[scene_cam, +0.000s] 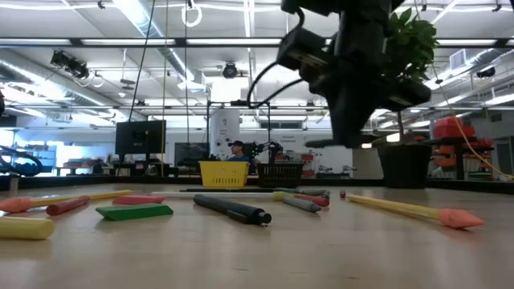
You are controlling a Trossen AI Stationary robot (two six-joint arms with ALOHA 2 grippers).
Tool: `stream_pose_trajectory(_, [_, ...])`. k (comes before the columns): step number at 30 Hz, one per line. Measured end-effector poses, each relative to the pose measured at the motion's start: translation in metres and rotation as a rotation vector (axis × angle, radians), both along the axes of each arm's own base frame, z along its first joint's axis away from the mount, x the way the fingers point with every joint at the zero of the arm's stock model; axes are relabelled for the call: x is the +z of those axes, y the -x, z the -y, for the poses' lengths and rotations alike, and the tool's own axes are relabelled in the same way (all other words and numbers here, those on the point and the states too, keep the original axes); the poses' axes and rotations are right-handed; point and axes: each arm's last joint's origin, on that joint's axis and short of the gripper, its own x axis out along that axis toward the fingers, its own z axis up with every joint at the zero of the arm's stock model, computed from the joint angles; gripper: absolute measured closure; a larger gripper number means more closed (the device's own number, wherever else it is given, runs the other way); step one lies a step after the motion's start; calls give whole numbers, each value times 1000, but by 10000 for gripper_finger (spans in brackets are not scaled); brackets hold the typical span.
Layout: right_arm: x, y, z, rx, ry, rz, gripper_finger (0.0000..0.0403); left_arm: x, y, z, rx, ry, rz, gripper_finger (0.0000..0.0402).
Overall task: Sort crayons/erasers/pens/pencils in bins
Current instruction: Put the middle right black pen into the bottom yellow bin
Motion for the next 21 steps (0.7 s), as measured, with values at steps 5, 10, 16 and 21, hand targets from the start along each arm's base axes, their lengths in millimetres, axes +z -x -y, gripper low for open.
stream_pose_trajectory(5, [21, -10, 13, 16, 39, 54, 363, 2, 4, 0, -22, -31, 14, 239])
stream_pose_trajectory(10, [40, -18, 33, 13, 92, 87, 363, 3, 11, 0, -25, -35, 17, 239])
stream_pose_trajectory(16, [57, -25, 70, 5, 134, 141, 363, 8, 18, 0, -17, -41, 49, 239])
stream_pose_trajectory(21, [69, -27, 104, 18, 196, 178, 363, 10, 21, 0, -3, -51, 59, 239])
